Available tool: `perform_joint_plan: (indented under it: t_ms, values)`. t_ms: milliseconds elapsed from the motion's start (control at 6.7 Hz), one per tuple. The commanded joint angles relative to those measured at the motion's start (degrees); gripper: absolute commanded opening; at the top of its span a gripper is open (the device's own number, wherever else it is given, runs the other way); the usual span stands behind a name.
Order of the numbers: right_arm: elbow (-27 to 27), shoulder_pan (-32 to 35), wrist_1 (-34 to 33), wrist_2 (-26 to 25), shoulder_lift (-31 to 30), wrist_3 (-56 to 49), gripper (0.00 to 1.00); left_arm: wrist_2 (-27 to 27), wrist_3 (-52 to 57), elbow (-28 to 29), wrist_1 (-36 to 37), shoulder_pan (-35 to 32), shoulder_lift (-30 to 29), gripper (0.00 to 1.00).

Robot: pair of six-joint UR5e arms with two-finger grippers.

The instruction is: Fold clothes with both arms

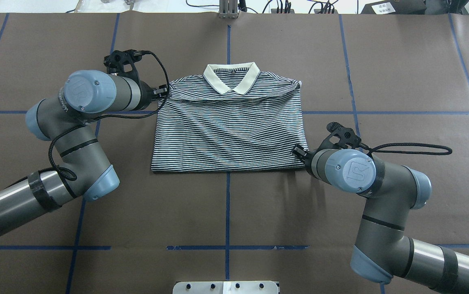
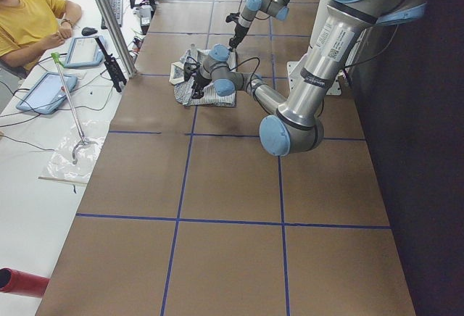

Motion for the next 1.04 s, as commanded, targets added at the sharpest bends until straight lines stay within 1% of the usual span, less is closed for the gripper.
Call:
perform_joint_plan:
  t_ms: [0,149,298,447,597,746,895]
  values:
    - [0.1,-0.1,0.0,0.1,0.1,-0.2,0.00,0.3,0.0,0.5,0.1,1.0,0.2,0.62]
    - [1.3,0.1,0.0,0.1,-0.1,-0.1,0.00,0.2,0.0,0.9,0.0,1.2,0.2,0.62]
    - [7.9,-0.7,-0.5,0.6,-4.2,0.1,0.00,0.2,0.0,0.8,-0.1,1.2,0.1,0.62]
    - [18.9,-6.3,-3.1,0.9,-11.1,0.4,0.00,0.2,0.1,0.7,-0.1,1.2,0.1,0.62]
    - [26.1,-12.6,-5.2,1.3,-15.3,4.5,0.00,0.1,0.2,0.4,-0.3,1.2,0.0,0.62]
    - [30.1,-16.9,-5.6,1.6,-15.9,8.3,0.00,0.0,0.3,0.4,-0.3,1.2,0.0,0.62]
    - [30.4,-21.0,-5.7,1.9,-17.6,9.0,0.00,0.0,0.4,0.4,-0.3,1.3,0.0,0.62]
